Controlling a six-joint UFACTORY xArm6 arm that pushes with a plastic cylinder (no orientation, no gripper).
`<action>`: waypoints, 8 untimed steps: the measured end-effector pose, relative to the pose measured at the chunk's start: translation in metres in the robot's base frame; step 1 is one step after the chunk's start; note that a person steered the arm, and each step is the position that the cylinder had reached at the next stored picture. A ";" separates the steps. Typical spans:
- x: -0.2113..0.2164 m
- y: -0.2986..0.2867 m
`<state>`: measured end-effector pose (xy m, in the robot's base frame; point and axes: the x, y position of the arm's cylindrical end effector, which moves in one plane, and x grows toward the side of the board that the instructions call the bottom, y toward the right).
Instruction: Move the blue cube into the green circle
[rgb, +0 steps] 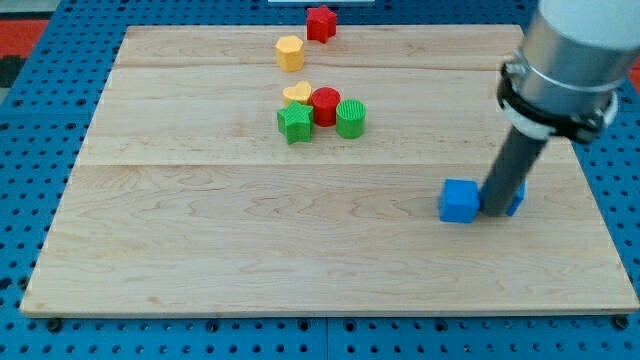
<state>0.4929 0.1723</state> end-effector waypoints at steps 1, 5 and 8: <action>-0.001 -0.037; -0.019 -0.138; -0.066 -0.065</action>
<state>0.4273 0.1071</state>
